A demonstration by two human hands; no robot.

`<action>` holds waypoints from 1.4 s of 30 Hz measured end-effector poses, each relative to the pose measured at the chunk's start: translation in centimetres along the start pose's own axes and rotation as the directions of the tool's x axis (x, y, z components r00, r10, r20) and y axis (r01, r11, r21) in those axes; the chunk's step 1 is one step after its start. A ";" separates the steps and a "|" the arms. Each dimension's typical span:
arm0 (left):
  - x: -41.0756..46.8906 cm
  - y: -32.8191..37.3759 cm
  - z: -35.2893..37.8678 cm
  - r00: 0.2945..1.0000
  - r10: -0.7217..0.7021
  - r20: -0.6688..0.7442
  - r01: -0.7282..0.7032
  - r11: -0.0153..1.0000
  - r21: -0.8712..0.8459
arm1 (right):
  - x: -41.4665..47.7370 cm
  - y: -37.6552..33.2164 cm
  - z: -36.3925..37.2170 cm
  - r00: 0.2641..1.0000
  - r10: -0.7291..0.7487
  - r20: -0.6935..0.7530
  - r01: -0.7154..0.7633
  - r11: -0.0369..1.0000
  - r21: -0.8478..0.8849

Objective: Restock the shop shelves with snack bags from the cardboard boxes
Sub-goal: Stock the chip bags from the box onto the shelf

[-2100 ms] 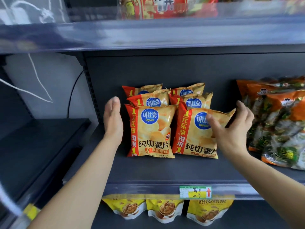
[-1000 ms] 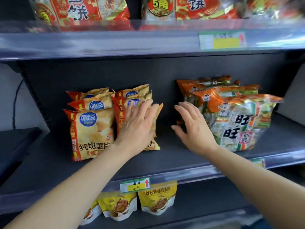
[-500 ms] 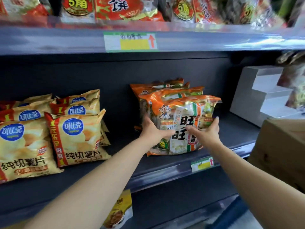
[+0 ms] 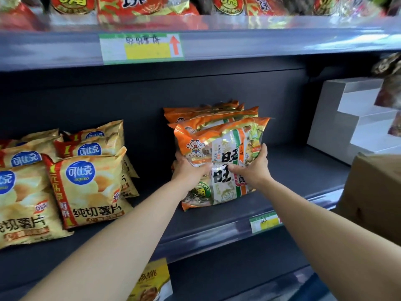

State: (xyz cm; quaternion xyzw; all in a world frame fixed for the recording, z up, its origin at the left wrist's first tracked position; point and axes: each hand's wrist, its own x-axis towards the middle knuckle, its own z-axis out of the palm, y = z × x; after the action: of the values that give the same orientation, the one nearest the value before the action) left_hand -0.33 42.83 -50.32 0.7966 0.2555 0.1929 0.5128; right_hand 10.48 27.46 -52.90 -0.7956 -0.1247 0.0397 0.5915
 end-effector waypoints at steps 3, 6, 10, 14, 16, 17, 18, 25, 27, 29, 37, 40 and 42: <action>-0.2 0.0 -0.4 0.998 -0.043 0.043 0.044 0.999 -0.029 | -0.7 0.1 -0.4 1.000 0.000 0.011 0.000 1.000 0.000; -0.1 -0.4 -0.8 0.994 -0.086 0.067 0.090 0.994 -0.060 | -1.2 0.0 -0.9 1.000 0.014 0.006 -0.014 1.000 -0.004; 0.1 -0.6 -0.5 0.990 -0.119 0.079 0.124 0.990 -0.060 | -1.3 0.0 -0.8 0.999 0.032 -0.011 -0.032 0.998 -0.059; 0.0 -0.7 -0.4 0.984 -0.154 0.095 0.165 0.979 -0.118 | -1.9 -0.4 -0.4 0.997 0.033 -0.070 -0.041 0.993 -0.109; -0.1 -0.8 -0.5 0.980 -0.157 0.119 0.168 0.981 -0.095 | -2.3 -0.3 -0.3 0.994 0.020 -0.109 -0.035 0.990 -0.136; -0.2 -0.9 -0.5 0.980 -0.153 0.125 0.163 0.984 -0.073 | -2.6 -0.3 -0.2 0.991 0.013 -0.132 -0.033 0.988 -0.153; -0.3 -1.0 -0.5 0.982 -0.144 0.122 0.151 0.987 -0.051 | -2.9 -0.2 -0.1 0.988 0.002 -0.156 -0.030 0.984 -0.174; -0.5 -1.1 0.2 0.996 -0.084 0.033 0.085 0.996 -0.032 | -3.7 0.9 1.4 0.989 0.024 -0.148 -0.056 0.975 -0.217; -0.4 -1.1 0.4 0.996 -0.088 0.025 0.089 0.996 -0.031 | -2.9 0.4 1.4 0.991 0.025 -0.134 -0.053 0.977 -0.205; -0.5 -1.0 0.4 0.996 -0.091 0.018 0.092 0.995 -0.031 | -2.6 0.0 1.2 0.992 0.027 -0.121 -0.053 0.975 -0.217; -1.4 -0.6 0.1 0.995 -0.100 0.029 0.101 0.994 -0.034 | -4.4 0.6 1.6 0.983 -0.026 -0.182 -0.020 0.969 -0.247; -1.9 -0.4 -0.1 0.995 -0.095 0.033 0.096 0.995 -0.024 | -5.4 0.6 1.5 0.971 -0.080 -0.227 0.005 0.950 -0.312; -2.3 -0.3 -0.4 0.996 -0.079 0.033 0.079 0.997 -0.020 | -6.2 0.3 1.4 0.956 -0.132 -0.262 0.030 0.932 -0.361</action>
State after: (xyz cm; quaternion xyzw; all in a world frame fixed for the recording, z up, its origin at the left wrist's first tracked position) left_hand -2.44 41.85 -50.50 0.7834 0.2764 0.1623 0.5325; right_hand 4.26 27.20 -54.14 -0.8804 -0.0772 -0.1217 0.4518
